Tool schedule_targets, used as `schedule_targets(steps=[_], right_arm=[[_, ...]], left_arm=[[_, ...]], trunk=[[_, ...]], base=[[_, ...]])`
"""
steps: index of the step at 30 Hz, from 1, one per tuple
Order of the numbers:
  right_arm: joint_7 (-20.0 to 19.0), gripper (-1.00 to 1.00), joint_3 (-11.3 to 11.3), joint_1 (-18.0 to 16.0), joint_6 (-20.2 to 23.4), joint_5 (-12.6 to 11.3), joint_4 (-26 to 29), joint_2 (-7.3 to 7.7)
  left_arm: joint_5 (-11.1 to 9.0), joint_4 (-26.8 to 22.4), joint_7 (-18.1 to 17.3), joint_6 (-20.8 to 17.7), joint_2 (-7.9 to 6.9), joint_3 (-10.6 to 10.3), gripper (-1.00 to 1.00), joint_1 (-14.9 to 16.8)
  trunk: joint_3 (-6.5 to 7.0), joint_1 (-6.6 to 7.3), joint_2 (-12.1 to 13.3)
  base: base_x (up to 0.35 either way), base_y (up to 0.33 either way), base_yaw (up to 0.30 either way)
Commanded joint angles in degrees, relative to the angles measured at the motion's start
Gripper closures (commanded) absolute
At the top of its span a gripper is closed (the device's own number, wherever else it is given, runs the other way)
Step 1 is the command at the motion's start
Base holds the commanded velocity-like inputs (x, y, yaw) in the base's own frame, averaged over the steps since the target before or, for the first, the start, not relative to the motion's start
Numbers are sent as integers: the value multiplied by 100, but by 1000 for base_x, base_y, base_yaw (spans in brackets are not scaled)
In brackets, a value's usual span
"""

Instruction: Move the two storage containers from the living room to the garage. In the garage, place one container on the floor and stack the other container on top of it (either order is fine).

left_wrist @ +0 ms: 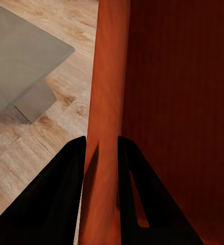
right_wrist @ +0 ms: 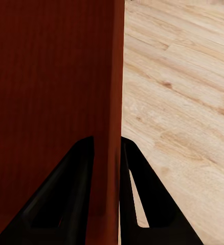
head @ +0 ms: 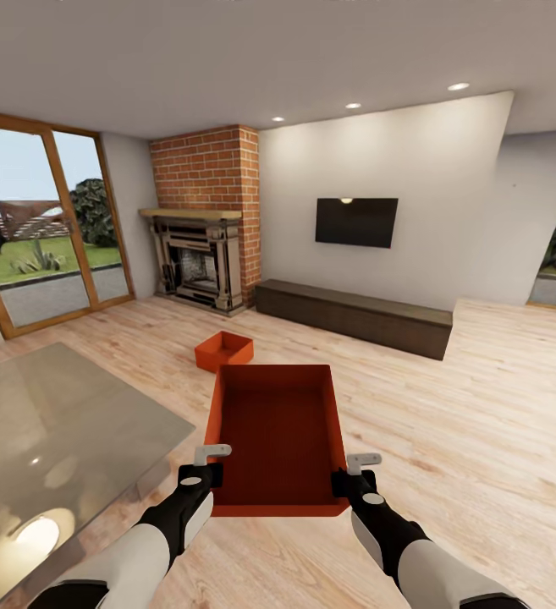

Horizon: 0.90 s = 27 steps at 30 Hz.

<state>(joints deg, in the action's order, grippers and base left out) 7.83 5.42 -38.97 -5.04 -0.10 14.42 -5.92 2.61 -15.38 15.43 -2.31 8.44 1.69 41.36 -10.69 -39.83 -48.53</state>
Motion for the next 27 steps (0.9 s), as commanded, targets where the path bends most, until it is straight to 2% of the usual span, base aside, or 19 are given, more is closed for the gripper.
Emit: schedule_targets(steps=[1,27], right_arm=[[44,100,-82,-6,-14,28,8,3],[44,100,-84,-6,-14,28,8,3]], left_arm=[[90,-9,74,-32,0,229,100,4],[90,-9,74,-33,0,230,100,4]], trunk=[[1,-1,-6],[229,-1,-6]], base=[[0,0,0],[0,0,0]])
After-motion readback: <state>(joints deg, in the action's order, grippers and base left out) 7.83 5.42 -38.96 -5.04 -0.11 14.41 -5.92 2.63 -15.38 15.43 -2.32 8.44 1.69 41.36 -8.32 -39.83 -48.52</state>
